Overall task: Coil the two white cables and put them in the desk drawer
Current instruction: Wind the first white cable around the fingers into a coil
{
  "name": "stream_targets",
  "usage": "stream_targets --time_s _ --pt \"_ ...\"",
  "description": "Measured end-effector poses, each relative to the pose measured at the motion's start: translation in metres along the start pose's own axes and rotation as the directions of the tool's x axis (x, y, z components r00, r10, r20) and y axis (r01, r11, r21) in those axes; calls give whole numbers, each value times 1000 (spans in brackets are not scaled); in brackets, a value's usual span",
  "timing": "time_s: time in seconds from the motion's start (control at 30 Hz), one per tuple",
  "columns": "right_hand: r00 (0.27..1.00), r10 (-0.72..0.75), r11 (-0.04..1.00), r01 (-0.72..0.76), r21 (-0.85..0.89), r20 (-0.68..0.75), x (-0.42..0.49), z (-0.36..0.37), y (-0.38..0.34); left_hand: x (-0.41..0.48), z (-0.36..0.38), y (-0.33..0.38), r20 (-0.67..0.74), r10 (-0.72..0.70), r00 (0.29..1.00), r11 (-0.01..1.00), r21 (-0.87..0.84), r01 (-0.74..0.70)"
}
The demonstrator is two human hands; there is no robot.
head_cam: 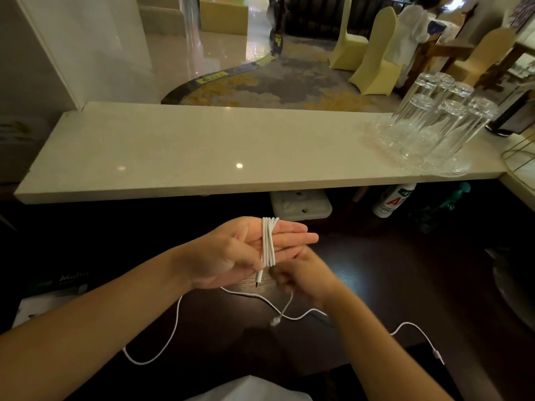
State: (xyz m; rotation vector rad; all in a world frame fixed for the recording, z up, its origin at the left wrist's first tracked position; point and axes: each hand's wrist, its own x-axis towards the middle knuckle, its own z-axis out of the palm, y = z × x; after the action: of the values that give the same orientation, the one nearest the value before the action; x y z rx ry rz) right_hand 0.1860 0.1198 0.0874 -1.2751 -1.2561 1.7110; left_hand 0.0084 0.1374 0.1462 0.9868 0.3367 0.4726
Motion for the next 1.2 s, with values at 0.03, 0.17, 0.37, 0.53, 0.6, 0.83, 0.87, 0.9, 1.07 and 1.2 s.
stream_targets --time_s 0.03,0.17,0.37,0.53,0.6,0.83,0.87,0.9,1.07,1.2 --pt "999 35 998 -36 53 16 -5 8 9 0 -1 -1 -32 -6 999 1000 -10 6" --pt "997 72 993 -74 94 22 -22 21 18 1 -1 -9 -134 -12 991 1000 -27 8" --pt "998 52 998 -53 -41 -28 -27 17 20 4 2 -12 -289 -36 957 999 17 43" --pt "992 -94 931 58 -360 -82 -38 18 8 5 -4 -12 -364 -7 931 998 55 30" --pt "986 -163 820 113 -561 -40 -46 19 -3 6 -7 -12 -385 2 923 997 69 27" --pt "950 -295 669 282 -687 103 -65 9 -70 5 -12 -10 -371 -194 908 976 18 216" --pt "939 -324 643 306 -702 113 -61 5 -78 5 -8 -10 -341 -234 911 970 -16 243" --pt "933 -342 615 315 -723 116 -56 0 -83 6 -5 -10 -302 -265 916 963 -47 264" --pt "933 -339 681 333 -652 122 -23 -26 -100 6 8 -1 -132 -327 936 944 -84 318" --pt "950 -274 846 313 -432 153 -4 -33 -86 3 13 4 -97 -308 946 944 -159 290"
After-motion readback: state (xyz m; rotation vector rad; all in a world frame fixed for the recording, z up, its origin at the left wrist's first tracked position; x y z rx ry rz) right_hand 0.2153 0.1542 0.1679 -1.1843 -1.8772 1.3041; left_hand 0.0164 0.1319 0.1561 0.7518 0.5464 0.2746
